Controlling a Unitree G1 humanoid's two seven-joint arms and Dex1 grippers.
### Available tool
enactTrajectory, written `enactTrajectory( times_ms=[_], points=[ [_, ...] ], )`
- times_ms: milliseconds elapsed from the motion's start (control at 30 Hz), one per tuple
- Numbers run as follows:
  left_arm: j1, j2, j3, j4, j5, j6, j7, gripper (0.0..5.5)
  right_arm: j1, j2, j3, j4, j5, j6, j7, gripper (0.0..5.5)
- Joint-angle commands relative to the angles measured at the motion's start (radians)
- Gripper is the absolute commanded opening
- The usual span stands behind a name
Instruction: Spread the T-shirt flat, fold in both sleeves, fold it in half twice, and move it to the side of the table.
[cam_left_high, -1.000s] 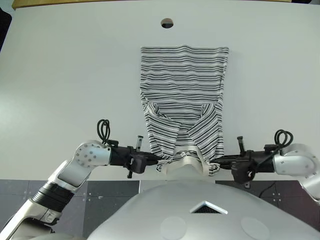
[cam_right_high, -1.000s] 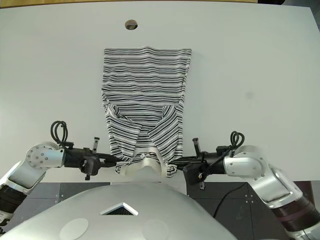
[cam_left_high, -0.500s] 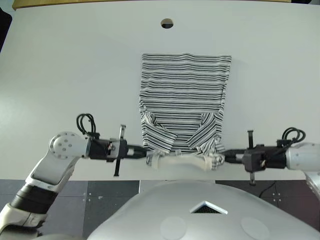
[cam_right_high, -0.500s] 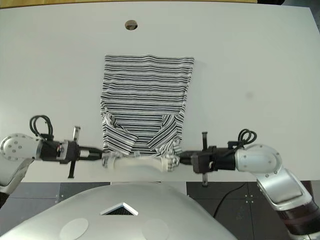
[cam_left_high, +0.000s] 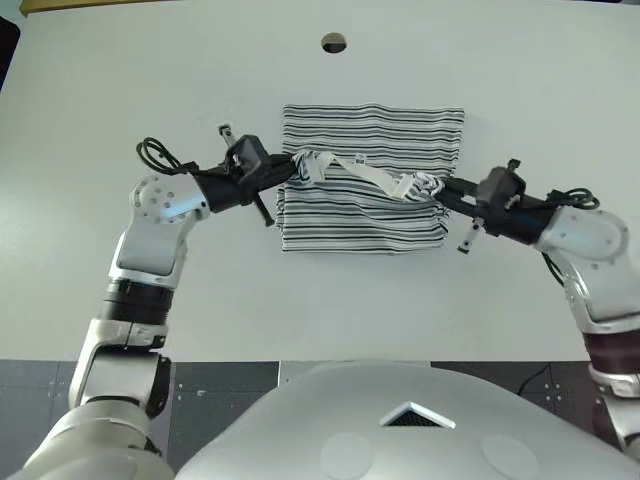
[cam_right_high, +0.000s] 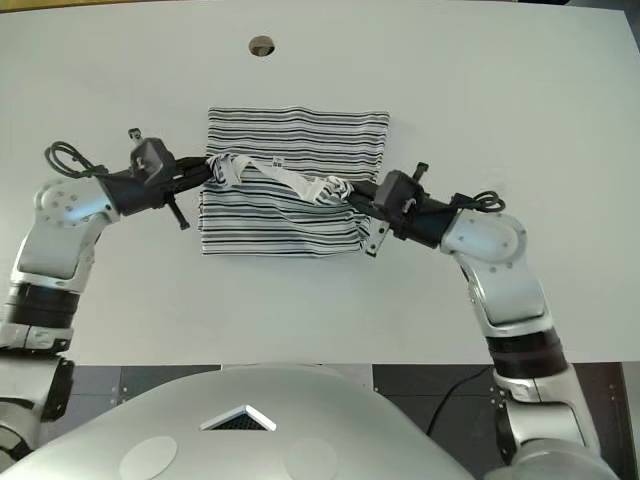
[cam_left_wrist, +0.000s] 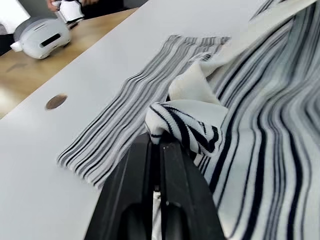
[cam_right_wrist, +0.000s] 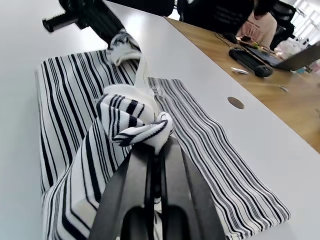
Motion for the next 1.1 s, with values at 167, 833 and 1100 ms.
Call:
enactTrajectory(
  times_ms=[167,833,1100],
  points=[
    [-0.199,-0.165,-0.015,0.267,0.099,-0.051,0.097,0.11,-0.185,0.109,0.013,0.288,0.001,0.0,0.057,0.12],
    [-0.484,-0.317,0.084,0.857,0.139,-0.186,0.214,0.11,-0.511,0.26,-0.08,0.954,-0.037,-0.164,0.095,0.12],
    [-0.554,-0.353,0.144,1.006,0.144,-0.207,0.281,0.1,-0.666,0.333,-0.131,1.237,-0.071,-0.246,0.029,0.55]
  ],
)
